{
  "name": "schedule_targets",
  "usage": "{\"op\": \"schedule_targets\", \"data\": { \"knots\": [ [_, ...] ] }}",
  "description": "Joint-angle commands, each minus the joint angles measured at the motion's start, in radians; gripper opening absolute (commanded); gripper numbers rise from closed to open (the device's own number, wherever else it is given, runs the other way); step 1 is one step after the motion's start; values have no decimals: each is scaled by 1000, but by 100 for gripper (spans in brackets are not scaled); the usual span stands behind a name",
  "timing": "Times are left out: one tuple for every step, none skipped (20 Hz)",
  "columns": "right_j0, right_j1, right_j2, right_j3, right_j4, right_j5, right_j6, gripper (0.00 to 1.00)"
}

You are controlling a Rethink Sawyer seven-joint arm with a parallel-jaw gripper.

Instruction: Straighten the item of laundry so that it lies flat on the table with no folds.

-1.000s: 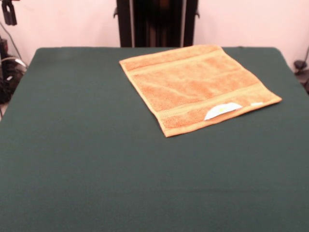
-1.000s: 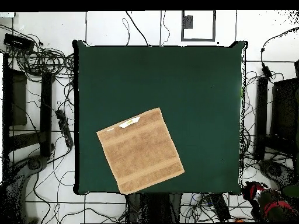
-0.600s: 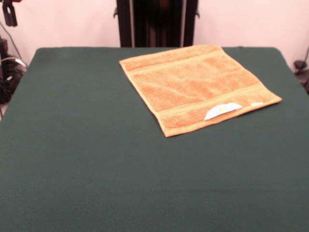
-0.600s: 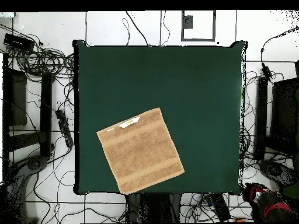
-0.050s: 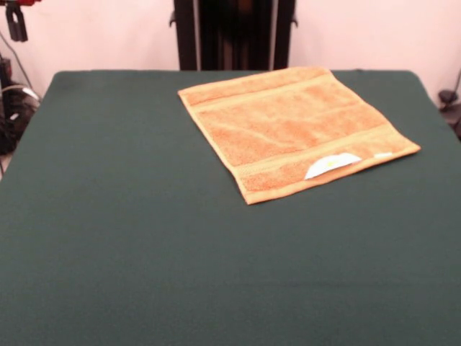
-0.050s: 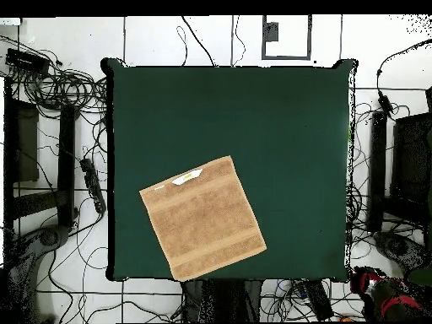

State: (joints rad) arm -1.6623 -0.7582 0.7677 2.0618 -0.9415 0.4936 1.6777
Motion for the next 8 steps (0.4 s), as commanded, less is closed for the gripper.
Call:
{"op": "schedule_targets", "data": {
  "knots": [
    [55,15,89,-12,-32,119,-376,0],
    [56,14,89,-12,-33,119,-376,0],
    [57,13,88,-12,-34,120,-375,0],
    [63,8,80,-13,-35,130,-372,0],
    [69,3,72,-15,-36,141,-370,0],
    [72,5,74,-16,-36,147,-380,0],
    [75,4,71,-18,-35,154,-380,0],
    [78,4,68,-20,-34,161,-379,0]
  ]
}}
